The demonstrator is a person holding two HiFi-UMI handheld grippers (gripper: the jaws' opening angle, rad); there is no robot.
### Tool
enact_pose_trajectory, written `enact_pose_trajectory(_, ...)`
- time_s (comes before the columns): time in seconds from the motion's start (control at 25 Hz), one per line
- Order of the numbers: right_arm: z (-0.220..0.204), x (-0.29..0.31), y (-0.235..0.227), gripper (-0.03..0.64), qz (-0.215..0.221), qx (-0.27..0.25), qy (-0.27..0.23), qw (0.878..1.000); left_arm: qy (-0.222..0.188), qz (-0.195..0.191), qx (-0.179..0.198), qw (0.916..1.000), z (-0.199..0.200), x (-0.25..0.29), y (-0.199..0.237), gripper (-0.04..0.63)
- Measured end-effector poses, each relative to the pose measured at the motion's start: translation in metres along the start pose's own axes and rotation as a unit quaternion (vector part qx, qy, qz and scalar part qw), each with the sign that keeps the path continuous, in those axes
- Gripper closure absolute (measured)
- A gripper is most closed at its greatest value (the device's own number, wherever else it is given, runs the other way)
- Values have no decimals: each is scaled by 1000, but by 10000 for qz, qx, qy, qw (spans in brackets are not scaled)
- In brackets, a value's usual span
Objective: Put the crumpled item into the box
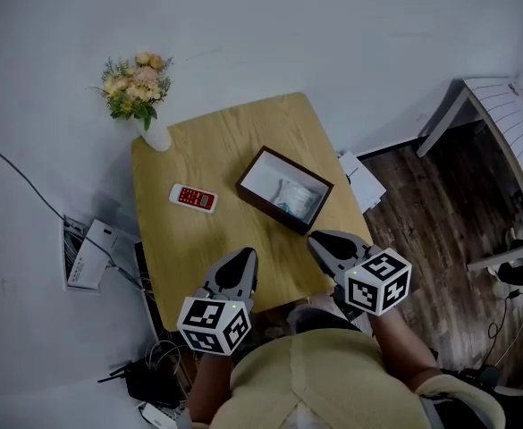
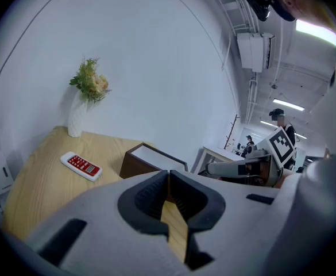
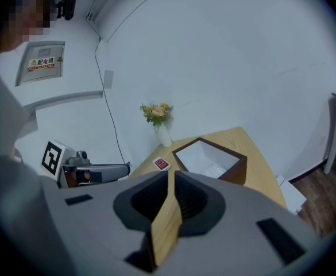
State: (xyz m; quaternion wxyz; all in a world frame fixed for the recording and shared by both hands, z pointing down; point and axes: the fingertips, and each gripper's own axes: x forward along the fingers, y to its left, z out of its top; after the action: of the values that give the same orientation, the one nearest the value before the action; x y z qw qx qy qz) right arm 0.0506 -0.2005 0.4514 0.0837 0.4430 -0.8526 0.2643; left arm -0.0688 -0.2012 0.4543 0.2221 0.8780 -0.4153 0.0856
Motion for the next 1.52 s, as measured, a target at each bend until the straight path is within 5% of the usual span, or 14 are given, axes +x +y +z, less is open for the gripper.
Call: enact_pose_trajectory(1.52, -43, -53, 12, 588, -520, 99, 26, 9986, 291, -205, 197, 9992, -31, -28, -28, 563)
